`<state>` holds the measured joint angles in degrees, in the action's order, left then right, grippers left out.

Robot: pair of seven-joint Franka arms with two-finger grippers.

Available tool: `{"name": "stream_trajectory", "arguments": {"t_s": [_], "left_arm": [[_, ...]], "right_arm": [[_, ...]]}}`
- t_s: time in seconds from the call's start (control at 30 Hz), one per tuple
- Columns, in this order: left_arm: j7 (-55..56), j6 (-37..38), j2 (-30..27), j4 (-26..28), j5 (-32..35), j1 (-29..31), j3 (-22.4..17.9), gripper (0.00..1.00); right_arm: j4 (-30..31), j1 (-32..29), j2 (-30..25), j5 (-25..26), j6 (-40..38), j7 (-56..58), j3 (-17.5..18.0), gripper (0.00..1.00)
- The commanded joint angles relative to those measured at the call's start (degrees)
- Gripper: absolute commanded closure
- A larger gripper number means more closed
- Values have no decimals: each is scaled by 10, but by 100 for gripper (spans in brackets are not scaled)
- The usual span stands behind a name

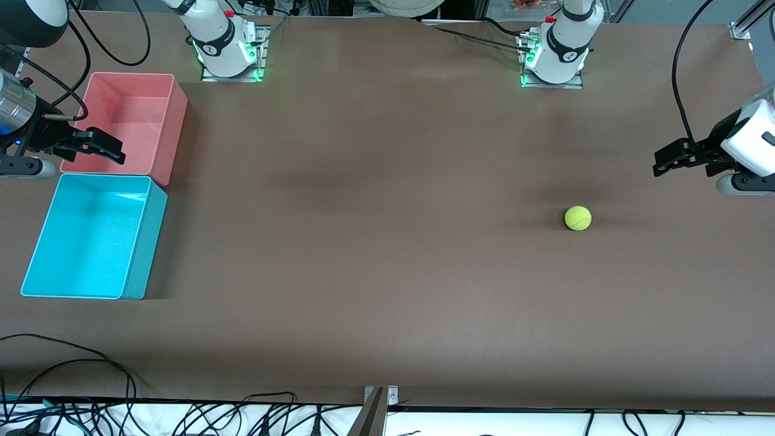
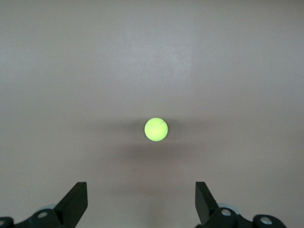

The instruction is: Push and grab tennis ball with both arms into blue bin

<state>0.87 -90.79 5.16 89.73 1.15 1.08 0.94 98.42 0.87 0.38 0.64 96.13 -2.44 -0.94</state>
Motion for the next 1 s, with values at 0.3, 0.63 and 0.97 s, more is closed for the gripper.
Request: {"name": "stream_trajectory", "arguments": {"t_s": [0.3,0.63,0.97], "left_arm": [[55,4,9,3,7,3,-1,100],[-28,5,29,8,32,6,-2,100],[129,1,61,8,32,24,-5,100]], "right_arm": [[-16,-5,5,-8,-14,9,2,0],[-16,-5,6,-8,-14,9,2,0],[-16,-5,5,-8,-14,8,2,0]]}}
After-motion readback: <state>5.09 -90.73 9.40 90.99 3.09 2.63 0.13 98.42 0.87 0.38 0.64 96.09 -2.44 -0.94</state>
